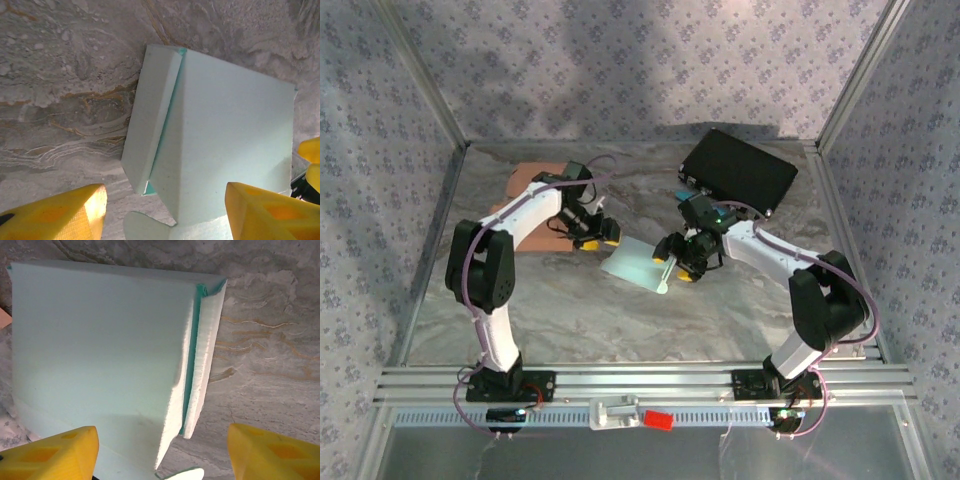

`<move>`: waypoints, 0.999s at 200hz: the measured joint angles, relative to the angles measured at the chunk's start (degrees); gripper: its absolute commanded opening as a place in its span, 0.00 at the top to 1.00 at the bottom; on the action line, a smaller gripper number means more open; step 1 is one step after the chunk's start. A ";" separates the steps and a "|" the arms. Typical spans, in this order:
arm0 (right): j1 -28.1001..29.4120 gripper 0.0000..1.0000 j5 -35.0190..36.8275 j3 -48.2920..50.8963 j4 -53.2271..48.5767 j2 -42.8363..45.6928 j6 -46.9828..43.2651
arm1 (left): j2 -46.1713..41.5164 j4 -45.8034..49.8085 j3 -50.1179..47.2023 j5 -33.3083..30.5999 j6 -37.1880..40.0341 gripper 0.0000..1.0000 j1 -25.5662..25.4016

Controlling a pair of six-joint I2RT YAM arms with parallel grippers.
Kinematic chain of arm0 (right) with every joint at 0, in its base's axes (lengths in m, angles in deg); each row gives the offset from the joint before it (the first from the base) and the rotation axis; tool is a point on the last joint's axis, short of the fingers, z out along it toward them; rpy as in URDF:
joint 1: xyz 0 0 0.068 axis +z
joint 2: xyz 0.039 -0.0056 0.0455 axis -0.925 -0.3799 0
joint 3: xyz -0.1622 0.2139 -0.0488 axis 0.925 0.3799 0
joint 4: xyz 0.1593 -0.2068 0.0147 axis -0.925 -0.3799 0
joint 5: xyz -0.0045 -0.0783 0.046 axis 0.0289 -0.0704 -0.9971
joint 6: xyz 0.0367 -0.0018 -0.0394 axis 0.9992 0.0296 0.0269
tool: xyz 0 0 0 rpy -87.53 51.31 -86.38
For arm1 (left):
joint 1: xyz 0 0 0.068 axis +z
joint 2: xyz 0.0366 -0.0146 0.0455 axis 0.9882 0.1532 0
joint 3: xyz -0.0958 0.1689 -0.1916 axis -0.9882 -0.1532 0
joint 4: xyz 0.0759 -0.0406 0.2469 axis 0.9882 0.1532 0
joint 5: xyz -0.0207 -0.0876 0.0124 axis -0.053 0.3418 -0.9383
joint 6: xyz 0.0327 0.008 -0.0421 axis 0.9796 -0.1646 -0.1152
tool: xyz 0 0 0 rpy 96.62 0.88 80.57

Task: Fold the paper box

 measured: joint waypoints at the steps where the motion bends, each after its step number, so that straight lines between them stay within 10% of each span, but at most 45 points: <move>1: 0.00 0.30 0.00 0.02 0.04 0.00 0.02 | 0.02 -0.09 -0.15 0.02 0.09 0.37 -0.04; 200: -0.81 0.40 -0.42 -0.17 2.43 -6.32 -2.62 | 2.01 -8.61 -7.63 -1.11 -0.17 0.50 -2.58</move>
